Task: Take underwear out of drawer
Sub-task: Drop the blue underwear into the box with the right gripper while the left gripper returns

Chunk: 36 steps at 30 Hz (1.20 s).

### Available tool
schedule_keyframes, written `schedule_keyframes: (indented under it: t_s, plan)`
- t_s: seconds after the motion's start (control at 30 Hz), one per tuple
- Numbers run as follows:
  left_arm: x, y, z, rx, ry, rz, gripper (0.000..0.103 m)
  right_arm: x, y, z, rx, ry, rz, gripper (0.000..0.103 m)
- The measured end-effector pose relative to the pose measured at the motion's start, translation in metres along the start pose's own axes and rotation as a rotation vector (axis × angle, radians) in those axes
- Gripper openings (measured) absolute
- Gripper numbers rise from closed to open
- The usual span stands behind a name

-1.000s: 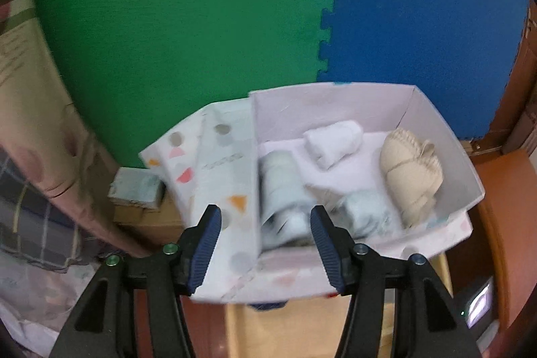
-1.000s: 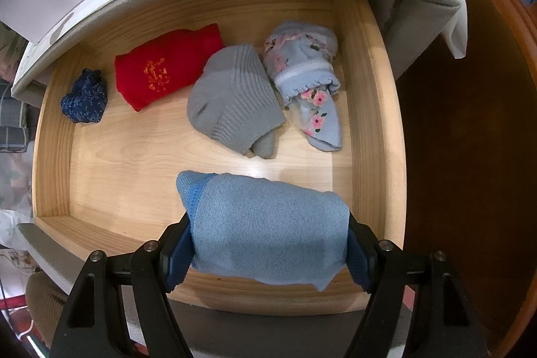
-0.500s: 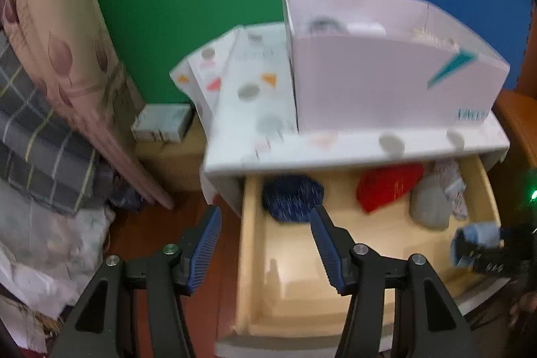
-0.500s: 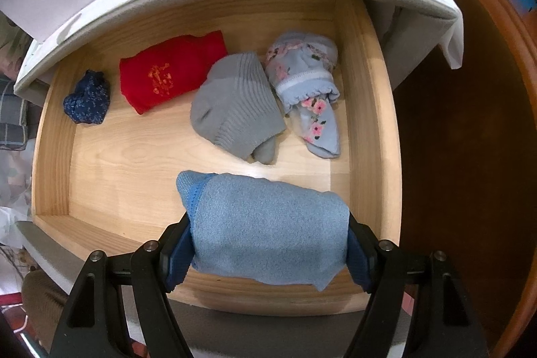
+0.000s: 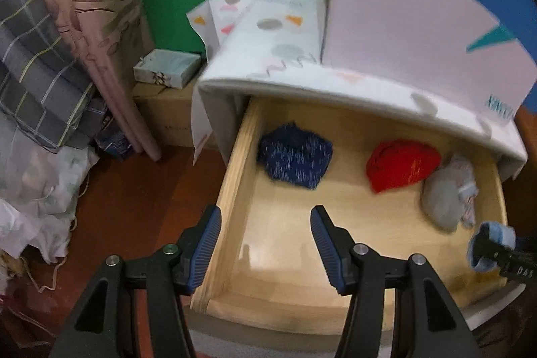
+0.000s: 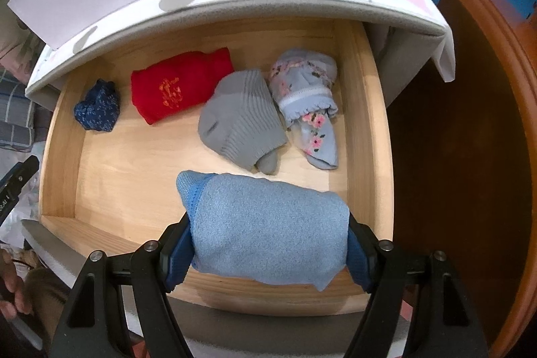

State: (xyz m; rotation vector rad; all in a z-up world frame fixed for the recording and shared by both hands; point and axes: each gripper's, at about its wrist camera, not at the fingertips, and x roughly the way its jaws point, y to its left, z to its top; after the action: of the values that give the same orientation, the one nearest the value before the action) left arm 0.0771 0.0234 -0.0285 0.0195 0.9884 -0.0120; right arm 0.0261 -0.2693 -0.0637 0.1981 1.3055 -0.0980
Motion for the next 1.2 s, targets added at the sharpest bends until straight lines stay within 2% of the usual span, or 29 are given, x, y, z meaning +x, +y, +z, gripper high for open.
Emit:
schedule_keyframes:
  t_s: [0.2, 0.33, 0.6, 0.8, 0.97, 1.03, 1.2]
  plan:
    - [0.003, -0.002, 0.001, 0.007, 0.006, 0.021, 0.057, -0.011, 0.0, 0.007, -0.008, -0.015, 0.012, 0.073]
    - [0.002, -0.002, 0.0, 0.017, -0.002, 0.026, 0.057, -0.035, 0.004, 0.018, -0.018, -0.047, 0.033, 0.073]
    - [0.0, 0.003, 0.0, 0.003, -0.009, 0.023, 0.057, -0.127, 0.015, 0.062, -0.08, -0.189, 0.032, 0.073]
    - [0.0, 0.005, -0.001, 0.0, -0.014, 0.025, 0.057, -0.187, 0.029, 0.118, -0.118, -0.292, 0.004, 0.073]
    - [0.001, 0.008, 0.0, -0.012, -0.012, 0.02, 0.057, -0.196, 0.041, 0.159, -0.122, -0.317, -0.001, 0.073]
    - [0.0, 0.01, 0.0, -0.02, -0.014, 0.016, 0.057, -0.186, 0.052, 0.18, -0.127, -0.301, -0.013, 0.073]
    - [0.001, 0.014, 0.001, -0.039, -0.013, 0.002, 0.057, -0.16, 0.063, 0.207, -0.132, -0.271, -0.041, 0.073]
